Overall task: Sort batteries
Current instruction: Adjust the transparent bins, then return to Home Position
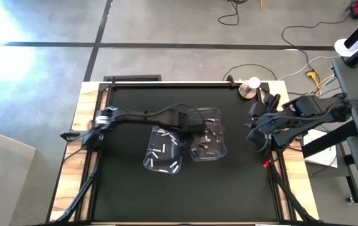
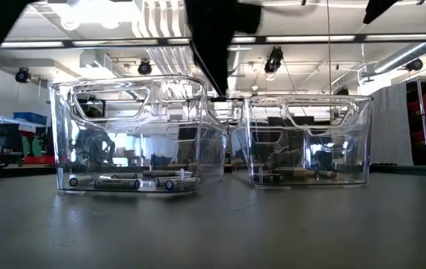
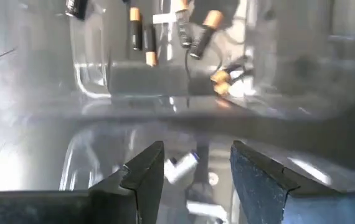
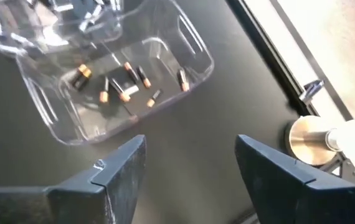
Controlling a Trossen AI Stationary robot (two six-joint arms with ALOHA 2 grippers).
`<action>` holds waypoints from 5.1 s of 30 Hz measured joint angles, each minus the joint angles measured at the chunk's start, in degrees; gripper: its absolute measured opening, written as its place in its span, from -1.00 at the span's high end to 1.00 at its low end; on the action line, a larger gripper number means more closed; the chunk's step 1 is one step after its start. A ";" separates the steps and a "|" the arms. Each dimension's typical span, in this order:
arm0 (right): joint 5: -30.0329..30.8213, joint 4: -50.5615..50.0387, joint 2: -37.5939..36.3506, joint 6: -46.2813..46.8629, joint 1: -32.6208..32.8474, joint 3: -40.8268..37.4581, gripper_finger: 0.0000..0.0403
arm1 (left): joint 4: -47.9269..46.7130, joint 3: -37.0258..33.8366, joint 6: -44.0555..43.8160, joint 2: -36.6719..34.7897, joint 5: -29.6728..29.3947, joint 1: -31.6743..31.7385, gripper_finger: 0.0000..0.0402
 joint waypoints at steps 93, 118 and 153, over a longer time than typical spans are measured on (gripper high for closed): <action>-21.50 37.55 16.68 7.27 -36.98 -21.07 -0.42 | 5.80 -34.81 -17.67 -31.68 -17.59 -9.07 0.20; -21.04 38.36 28.63 11.97 -46.63 -19.13 -0.48 | -6.73 -40.27 -27.68 -55.84 -18.90 -9.42 0.23; -21.26 55.54 8.55 2.53 -18.52 -18.69 -0.38 | 50.54 -77.49 -14.08 -87.08 -1.52 -9.78 0.23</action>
